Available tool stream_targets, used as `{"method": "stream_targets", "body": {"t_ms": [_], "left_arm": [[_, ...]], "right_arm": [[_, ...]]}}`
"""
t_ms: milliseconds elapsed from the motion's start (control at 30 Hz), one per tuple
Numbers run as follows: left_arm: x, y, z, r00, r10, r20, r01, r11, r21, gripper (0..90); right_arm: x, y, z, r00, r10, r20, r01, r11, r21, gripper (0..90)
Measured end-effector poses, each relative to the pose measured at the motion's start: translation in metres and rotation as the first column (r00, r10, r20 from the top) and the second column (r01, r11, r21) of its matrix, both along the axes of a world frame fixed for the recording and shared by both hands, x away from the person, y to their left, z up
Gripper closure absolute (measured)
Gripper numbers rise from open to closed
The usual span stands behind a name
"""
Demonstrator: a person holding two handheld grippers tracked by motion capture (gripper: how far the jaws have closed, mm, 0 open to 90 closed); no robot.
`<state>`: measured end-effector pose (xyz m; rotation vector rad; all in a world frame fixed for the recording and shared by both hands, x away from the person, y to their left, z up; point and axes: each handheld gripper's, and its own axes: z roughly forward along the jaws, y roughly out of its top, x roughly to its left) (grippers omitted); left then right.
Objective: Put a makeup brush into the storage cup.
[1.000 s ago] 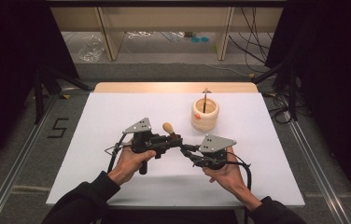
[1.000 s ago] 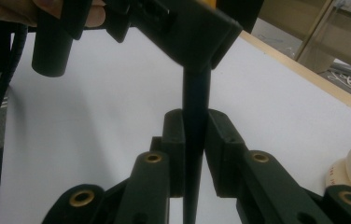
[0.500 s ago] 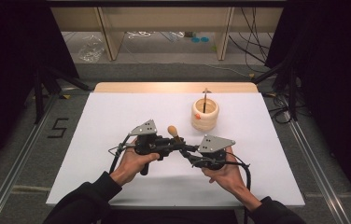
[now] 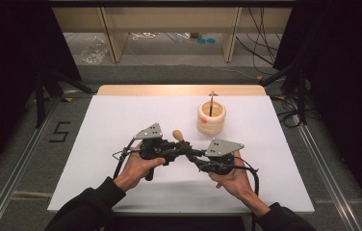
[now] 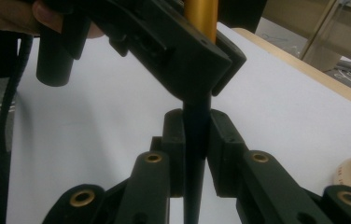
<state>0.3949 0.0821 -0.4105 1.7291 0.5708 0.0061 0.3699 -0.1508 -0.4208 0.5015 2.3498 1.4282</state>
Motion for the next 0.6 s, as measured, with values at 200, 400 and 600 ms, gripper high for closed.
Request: {"method": "stream_targets", "body": {"t_ms": [200, 400, 600], "left_arm": [[-0.003, 0.004, 0.002, 0.9995, 0.02, 0.023, -0.021, 0.9997, 0.014, 45.2], [-0.007, 0.012, 0.001, 0.9985, 0.048, 0.025, -0.048, 0.9987, 0.014, 38.3], [-0.01, 0.019, 0.0, 0.9963, 0.061, 0.062, -0.062, 0.9976, 0.029, 35.1]], "right_arm": [[0.002, -0.003, 0.0, 0.9999, -0.013, -0.005, 0.013, 0.9997, 0.02, 78.6], [0.009, -0.019, 0.001, 0.9972, -0.057, -0.049, 0.06, 0.9954, 0.075, 78.6], [0.015, -0.027, 0.002, 0.9941, -0.089, -0.061, 0.096, 0.9882, 0.119, 78.6]]}}
